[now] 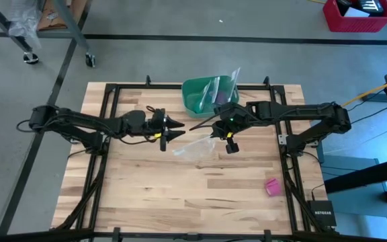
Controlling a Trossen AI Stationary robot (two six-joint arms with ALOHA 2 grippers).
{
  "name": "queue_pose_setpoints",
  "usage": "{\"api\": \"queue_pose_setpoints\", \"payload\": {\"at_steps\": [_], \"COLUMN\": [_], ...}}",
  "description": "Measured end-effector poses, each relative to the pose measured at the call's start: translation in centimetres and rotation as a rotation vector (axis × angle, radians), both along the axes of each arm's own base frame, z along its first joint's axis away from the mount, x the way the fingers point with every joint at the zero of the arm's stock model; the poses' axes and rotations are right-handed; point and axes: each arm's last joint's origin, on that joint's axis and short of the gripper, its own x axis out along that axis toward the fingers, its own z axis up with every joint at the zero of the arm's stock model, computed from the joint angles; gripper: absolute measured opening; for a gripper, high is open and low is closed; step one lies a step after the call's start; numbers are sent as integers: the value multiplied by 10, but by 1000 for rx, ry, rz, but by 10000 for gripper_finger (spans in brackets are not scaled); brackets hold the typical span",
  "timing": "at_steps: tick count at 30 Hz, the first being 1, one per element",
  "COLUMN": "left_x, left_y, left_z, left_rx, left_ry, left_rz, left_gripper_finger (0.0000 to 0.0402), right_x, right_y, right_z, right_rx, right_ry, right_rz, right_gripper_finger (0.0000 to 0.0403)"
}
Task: Roll bandage
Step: Open the transparent zip bag
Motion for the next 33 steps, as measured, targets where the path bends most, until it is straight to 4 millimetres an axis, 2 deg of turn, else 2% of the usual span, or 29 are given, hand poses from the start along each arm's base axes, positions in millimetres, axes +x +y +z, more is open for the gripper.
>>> {"api": "queue_pose_setpoints", "payload": {"at_steps": [9,17,33], "left_x": [14,15,15], "left_y": [-8,-15,-15], "left_z": [-15,-15,-13], "left_rx": [-92,-92,-91], "left_ry": [0,1,-23], "left_rz": [-59,-89,-89], "left_gripper_finger": [164,164,164], "right_x": [3,4,5], "right_y": [-1,-2,-2], "right_z": [3,4,5], "right_rx": [-16,-56,-67], "right_ry": [-41,-61,-77], "right_rz": [-8,-13,-23], "right_gripper_finger": [0,0,0]}}
